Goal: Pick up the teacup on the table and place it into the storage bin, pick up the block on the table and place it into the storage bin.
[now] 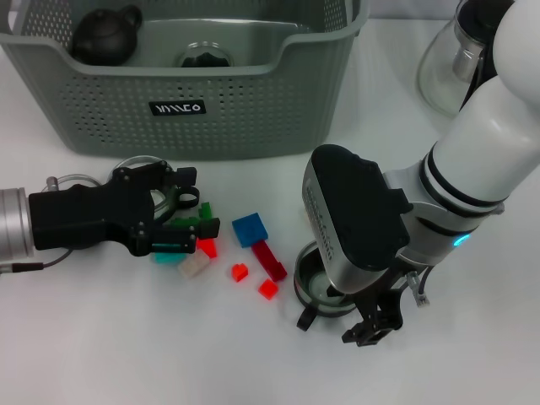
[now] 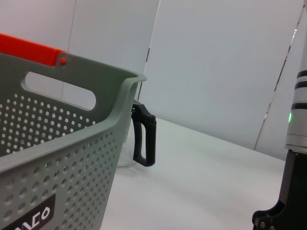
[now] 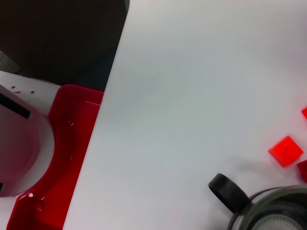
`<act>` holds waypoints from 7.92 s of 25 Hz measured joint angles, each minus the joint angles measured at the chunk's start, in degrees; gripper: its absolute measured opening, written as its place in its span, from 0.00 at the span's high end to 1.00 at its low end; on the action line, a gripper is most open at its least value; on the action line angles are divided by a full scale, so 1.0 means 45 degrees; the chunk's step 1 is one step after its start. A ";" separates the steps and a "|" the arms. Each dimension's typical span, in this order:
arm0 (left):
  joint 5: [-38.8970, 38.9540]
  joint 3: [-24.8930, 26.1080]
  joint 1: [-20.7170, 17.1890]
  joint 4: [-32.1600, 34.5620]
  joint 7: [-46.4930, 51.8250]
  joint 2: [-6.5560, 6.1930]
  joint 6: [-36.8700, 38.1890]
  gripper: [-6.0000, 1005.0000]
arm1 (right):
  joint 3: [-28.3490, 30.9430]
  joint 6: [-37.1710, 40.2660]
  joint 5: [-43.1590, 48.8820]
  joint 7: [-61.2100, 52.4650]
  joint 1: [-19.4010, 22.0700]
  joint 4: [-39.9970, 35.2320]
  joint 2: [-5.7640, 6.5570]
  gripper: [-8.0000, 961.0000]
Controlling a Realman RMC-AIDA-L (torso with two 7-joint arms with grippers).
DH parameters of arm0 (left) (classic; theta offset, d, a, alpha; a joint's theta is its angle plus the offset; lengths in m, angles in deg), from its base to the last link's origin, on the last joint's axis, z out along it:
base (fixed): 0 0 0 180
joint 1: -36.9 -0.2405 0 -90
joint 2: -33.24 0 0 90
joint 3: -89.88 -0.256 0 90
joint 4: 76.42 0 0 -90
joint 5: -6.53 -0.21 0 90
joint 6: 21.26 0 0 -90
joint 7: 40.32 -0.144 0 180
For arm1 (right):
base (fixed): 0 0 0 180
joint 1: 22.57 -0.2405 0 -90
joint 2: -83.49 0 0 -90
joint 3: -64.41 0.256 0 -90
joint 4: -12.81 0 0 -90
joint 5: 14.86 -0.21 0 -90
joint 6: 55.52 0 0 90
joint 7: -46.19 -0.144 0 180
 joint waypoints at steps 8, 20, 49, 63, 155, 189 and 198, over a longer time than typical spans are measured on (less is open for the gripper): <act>0.0000 0.0000 0.0000 0.0001 -0.0001 -0.0023 -0.0089 0.08 | -0.0100 -0.0010 0.0338 -0.0511 -0.0073 0.0021 -0.0001 0.38; 0.0000 0.0069 0.0000 0.0014 0.0000 -0.0044 -0.0095 0.08 | -0.0192 0.0067 0.0488 -0.0830 -0.0077 -0.0060 -0.0013 0.93; -0.0001 0.0332 -0.0005 0.0052 -0.0039 -0.0082 -0.0039 0.08 | 0.8645 0.4098 -0.1429 -0.0734 -0.2529 -0.4710 0.0114 0.93; 0.0040 0.0332 0.0142 0.0035 -0.0039 -0.0082 -0.0070 0.08 | 0.9862 -0.3391 -0.0396 -0.1158 -0.4687 0.1048 0.0277 0.90; -0.0710 0.1229 -0.0671 0.1589 -0.0082 -0.0413 0.0664 0.11 | 0.7087 0.2467 -0.6614 0.3805 0.2545 -0.1370 0.0176 0.38; -0.4586 0.1339 -0.0664 0.5425 0.0459 0.0188 -0.0088 0.12 | 0.4658 -0.0050 -0.6089 0.3716 0.1234 0.2280 0.0019 0.38; -0.5781 0.0549 -0.0182 0.6611 0.1593 0.0592 -0.0108 0.13 | 0.4731 -0.0174 -0.6095 0.3670 0.1211 0.2319 0.0020 0.38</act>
